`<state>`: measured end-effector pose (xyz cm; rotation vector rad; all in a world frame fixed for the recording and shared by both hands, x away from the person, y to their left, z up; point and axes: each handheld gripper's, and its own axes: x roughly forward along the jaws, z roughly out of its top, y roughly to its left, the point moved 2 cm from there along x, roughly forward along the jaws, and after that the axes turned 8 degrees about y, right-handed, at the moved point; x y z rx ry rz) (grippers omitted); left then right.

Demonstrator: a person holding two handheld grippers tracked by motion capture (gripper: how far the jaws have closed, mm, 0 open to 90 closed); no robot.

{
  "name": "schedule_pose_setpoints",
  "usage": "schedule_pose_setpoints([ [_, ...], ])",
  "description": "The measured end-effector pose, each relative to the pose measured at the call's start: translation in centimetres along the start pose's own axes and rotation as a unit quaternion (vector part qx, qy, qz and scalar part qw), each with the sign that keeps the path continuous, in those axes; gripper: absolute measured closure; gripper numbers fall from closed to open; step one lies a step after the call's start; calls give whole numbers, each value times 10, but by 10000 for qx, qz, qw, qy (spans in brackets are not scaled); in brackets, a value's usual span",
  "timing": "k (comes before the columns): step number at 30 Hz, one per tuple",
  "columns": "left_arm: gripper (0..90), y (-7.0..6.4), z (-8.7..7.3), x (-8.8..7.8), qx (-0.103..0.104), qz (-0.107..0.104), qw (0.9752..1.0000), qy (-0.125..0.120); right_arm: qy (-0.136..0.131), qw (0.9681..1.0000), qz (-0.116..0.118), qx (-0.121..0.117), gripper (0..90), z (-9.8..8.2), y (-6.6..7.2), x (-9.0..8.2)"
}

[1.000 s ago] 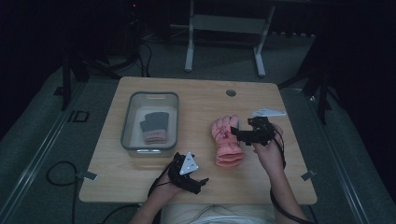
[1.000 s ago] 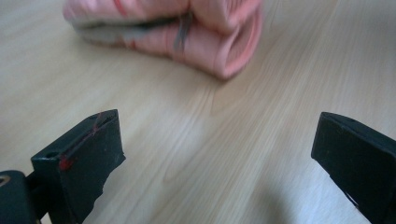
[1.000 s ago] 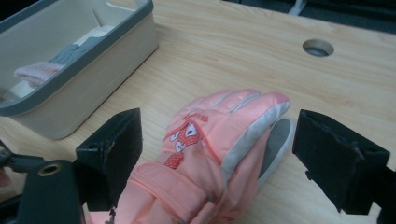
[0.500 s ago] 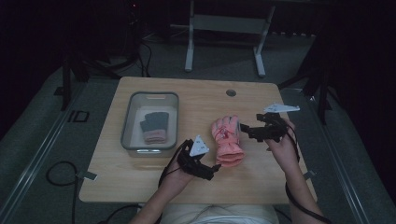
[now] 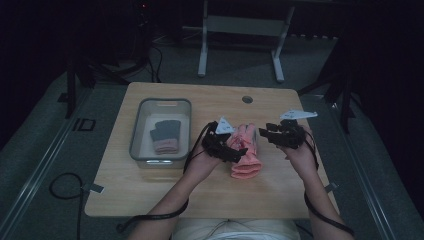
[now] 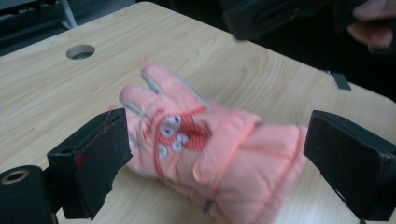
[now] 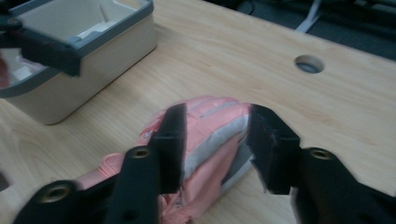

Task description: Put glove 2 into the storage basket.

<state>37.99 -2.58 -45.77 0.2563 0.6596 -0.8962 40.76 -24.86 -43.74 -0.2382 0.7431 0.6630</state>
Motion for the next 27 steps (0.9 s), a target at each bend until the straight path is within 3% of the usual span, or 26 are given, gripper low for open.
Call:
schedule_pose_setpoints([
  [2, 125, 5, 7, 4, -61, 13, 10000, -14, 90, 10000, -27, 7, 679, 2, -1, 6],
  [7, 207, 19, 14, 22, -373, 260, 9985, 314, 230, 9997, 18, 90, 724, 7, 0, 20],
  [11, 226, 28, 7, 36, -745, 406, 9942, 660, 325, 9993, 65, 174, 734, 3, 4, 29],
  [13, 226, 29, 3, 45, -766, 663, 9910, 878, 365, 9992, 68, 140, 717, 1, 6, 36],
  [18, 227, 29, -8, 63, -950, 662, 9855, 1238, 639, 9979, 5, -61, 652, -9, 8, 57],
  [21, 222, 30, -14, 70, -1013, 858, 9820, 1346, 754, 9971, 81, -17, 573, -16, 6, 65],
  [25, 217, 34, -20, 73, -1222, 675, 9799, 1422, 951, 9955, 14, -9, 484, -21, 0, 71],
  [26, 217, 38, -25, 75, -1457, 447, 9773, 1472, 998, 9950, 56, 28, 458, -23, -2, 72],
  [27, 217, 39, -27, 78, -1552, 333, 9753, 1534, 1165, 9929, 175, 149, 428, -26, -6, 75],
])
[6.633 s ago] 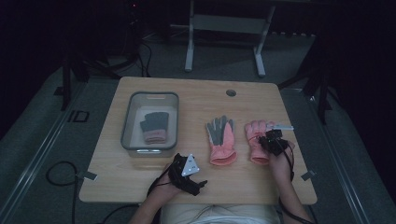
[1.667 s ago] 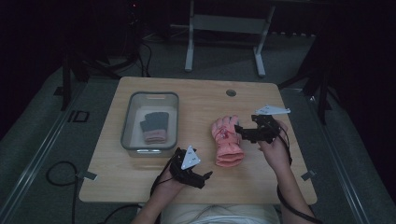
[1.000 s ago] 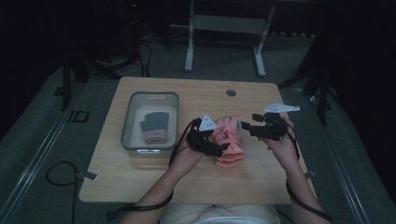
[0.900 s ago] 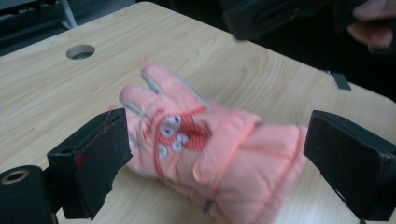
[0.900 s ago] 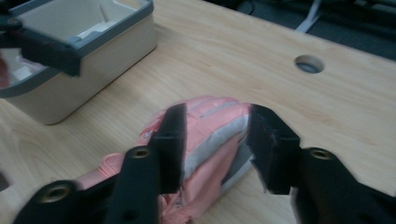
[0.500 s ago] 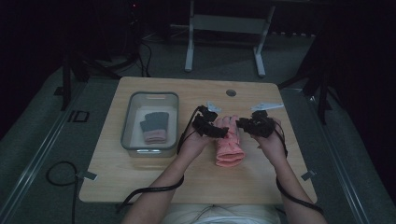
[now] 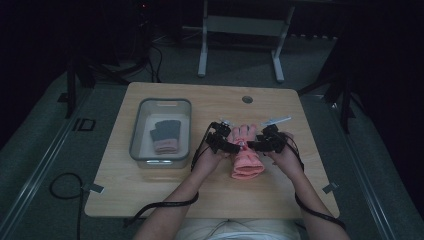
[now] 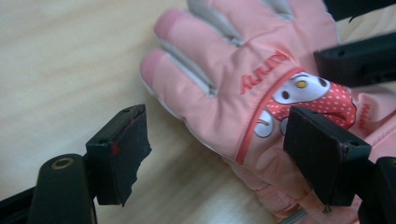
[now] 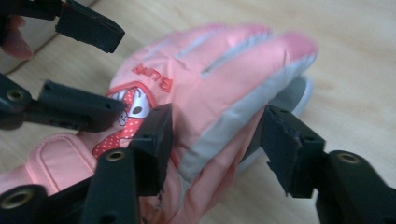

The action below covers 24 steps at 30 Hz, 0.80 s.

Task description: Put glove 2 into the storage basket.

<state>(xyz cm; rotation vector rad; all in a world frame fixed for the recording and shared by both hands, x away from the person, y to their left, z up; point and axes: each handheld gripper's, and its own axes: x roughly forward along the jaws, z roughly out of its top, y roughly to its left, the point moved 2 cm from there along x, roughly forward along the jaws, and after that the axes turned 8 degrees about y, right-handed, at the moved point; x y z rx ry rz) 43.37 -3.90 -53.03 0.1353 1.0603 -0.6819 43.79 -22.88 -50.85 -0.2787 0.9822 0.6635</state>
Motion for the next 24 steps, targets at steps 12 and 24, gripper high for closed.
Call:
schedule_pose_setpoints([
  [12, 308, 14, -5, 29, -664, -1123, 9912, 211, 434, 9950, 776, 458, 494, -11, -13, 22],
  [24, 703, 5, -7, 21, -409, -1298, 9906, -99, 223, 9954, 692, 616, 635, -13, -6, 19],
])
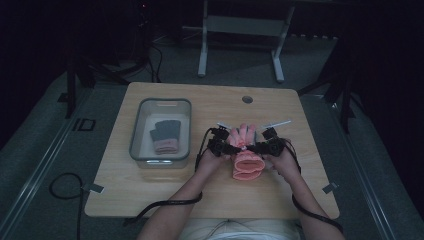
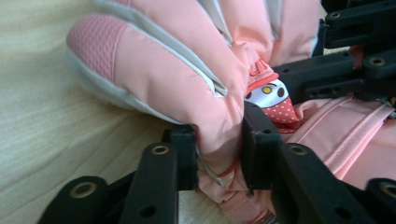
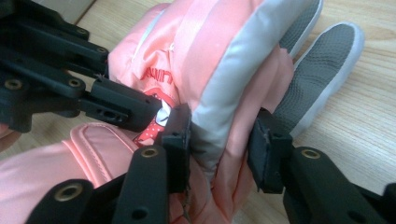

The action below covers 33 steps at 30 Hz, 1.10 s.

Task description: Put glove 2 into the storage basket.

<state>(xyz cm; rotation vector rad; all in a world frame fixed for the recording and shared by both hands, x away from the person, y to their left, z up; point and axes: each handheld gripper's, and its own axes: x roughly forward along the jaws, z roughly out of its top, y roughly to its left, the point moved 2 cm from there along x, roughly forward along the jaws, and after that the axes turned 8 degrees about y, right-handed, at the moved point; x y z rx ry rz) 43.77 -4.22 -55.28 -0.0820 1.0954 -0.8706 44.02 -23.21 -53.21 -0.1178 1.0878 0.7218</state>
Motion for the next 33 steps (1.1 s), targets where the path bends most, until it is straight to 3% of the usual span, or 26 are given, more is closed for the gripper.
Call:
schedule_pose_setpoints([
  [4, 729, -6, 3, -5, 41, 30, 10000, -68, -111, 9999, 43, 96, 650, -1, 0, -5],
  [11, 738, -20, 12, -23, 301, 222, 9990, -228, -396, 9991, 122, 119, 664, 2, 2, -21],
  [20, 745, -34, 23, -50, 533, 278, 9977, -311, -656, 9978, 33, -80, 675, 13, 16, -44],
  [27, 748, -43, 33, -74, 666, 438, 9957, -463, -882, 9959, 5, -190, 676, 25, 26, -61],
  [33, 747, -46, 43, -96, 632, 491, 9950, -595, -1078, 9938, -14, -274, 676, 40, 35, -75],
])
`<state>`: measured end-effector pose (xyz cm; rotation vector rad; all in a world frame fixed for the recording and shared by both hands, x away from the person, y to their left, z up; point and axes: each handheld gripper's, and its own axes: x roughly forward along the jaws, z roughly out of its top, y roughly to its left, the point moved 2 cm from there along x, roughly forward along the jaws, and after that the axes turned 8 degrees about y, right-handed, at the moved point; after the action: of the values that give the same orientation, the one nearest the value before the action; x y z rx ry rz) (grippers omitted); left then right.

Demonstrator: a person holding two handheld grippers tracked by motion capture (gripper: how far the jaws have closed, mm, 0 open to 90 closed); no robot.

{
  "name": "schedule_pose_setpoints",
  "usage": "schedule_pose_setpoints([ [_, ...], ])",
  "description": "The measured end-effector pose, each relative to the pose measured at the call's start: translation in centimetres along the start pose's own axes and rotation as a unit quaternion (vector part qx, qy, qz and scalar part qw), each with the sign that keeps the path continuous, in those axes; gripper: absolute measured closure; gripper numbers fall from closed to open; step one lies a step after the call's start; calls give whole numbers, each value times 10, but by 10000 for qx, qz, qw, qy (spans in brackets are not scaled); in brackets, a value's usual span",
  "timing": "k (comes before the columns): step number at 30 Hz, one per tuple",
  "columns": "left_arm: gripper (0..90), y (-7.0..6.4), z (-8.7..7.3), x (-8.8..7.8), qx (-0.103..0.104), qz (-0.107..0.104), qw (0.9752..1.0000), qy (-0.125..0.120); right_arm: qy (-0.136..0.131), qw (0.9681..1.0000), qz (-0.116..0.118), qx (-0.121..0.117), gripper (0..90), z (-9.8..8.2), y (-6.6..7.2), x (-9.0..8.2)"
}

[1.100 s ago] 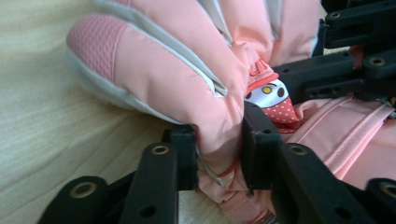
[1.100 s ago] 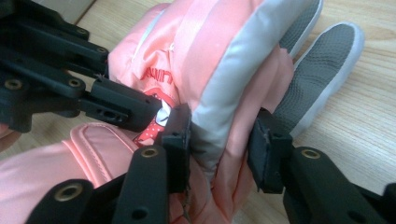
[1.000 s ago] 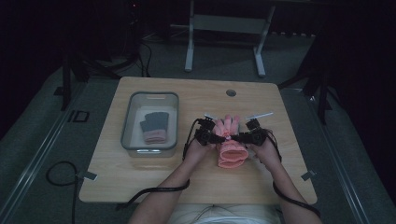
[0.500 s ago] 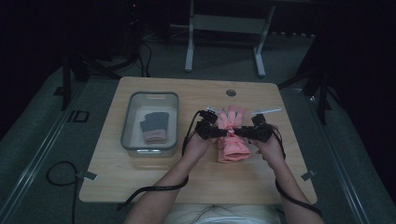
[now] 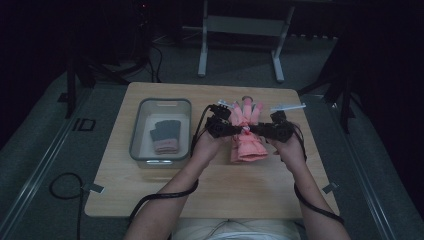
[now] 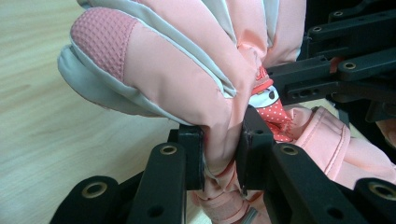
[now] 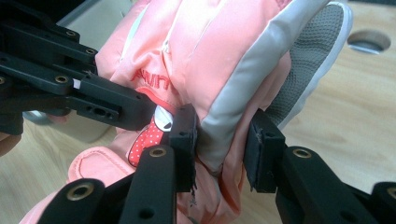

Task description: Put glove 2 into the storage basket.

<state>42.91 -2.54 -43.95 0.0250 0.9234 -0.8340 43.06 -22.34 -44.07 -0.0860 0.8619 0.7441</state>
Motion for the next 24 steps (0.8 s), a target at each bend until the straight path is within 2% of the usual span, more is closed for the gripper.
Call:
schedule_pose_setpoints([
  [4, 747, 1, 5, -16, 73, 132, 9999, -66, -86, 9999, 32, -87, 676, 14, 7, -4],
  [11, 747, 8, 6, -35, 16, 227, 9996, -135, -139, 9997, 69, -196, 676, 30, 21, -3],
  [13, 747, 11, 6, -44, -20, 267, 9995, -145, -171, 9994, 133, -284, 676, 36, 27, -1],
  [24, 746, 25, 3, -80, -122, 444, 9985, -280, -196, 9981, 159, -562, 677, 64, 55, 4],
])
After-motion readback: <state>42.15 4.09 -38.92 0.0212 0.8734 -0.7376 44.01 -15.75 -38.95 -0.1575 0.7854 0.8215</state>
